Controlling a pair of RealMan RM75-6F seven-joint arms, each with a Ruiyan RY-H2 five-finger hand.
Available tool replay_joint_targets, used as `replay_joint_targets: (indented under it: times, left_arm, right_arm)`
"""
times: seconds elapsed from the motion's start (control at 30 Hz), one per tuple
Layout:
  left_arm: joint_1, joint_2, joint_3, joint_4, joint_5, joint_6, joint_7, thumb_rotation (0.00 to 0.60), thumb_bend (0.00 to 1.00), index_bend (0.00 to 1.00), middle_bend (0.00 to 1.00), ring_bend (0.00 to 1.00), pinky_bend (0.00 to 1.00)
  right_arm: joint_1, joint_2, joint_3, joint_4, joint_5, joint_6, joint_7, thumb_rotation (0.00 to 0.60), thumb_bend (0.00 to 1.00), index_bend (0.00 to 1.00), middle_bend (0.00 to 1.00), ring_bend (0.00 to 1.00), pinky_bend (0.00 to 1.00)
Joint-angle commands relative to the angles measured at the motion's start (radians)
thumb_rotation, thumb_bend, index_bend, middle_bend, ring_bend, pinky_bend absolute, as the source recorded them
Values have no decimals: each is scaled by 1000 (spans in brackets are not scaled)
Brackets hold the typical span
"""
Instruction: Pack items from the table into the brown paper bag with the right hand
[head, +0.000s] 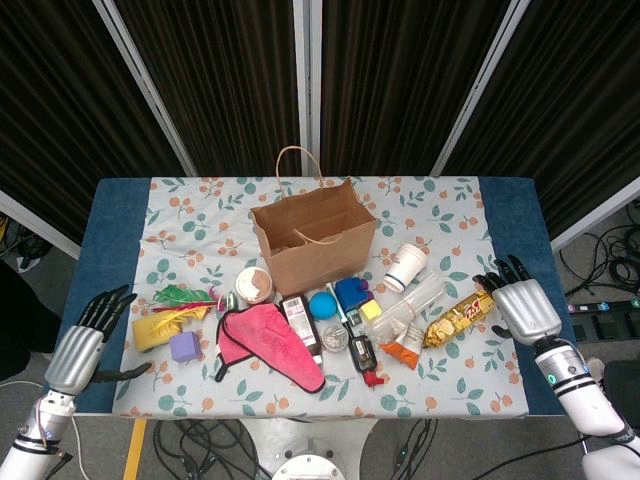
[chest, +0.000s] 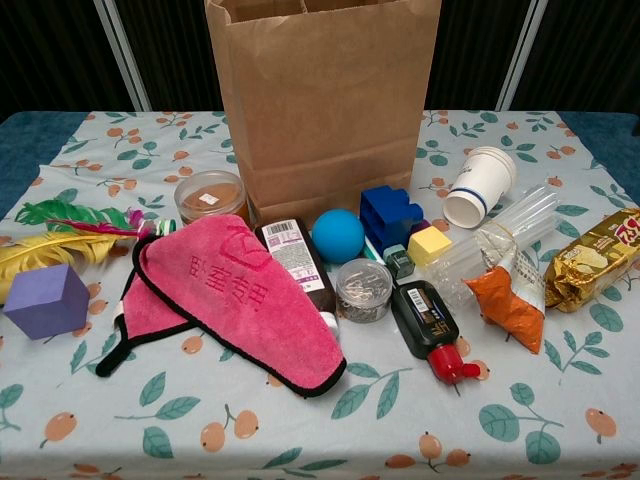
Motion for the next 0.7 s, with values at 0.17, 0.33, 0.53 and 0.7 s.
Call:
replay_joint_targets:
  times: [0.17, 0.33, 0.53, 0.7]
  left_arm:
    - [5, 5, -2, -2, -2, 11, 2, 444, 0, 61, 67, 27, 69]
    - [5, 7, -1, -3, 1, 12, 5, 442, 0, 61, 67, 27, 69]
    - [5, 15, -4, -3, -1, 17, 8, 443, 0, 61, 66, 28, 69]
    - [5, 17, -7, -6, -8, 14, 1, 442, 0, 61, 66, 28, 69]
  right_arm:
    - [-19, -81, -24, 106, -44, -46, 22, 600, 0, 226, 261, 90, 20]
    - [-1, -145, -3, 167, -36, -84, 50, 600, 0, 227, 245, 78, 8]
    - [23, -228, 18, 253, -49, -108, 74, 600, 0, 226, 241, 75, 7]
    - [37, -259, 13, 281, -44, -150, 51, 600, 0, 230, 260, 75, 7]
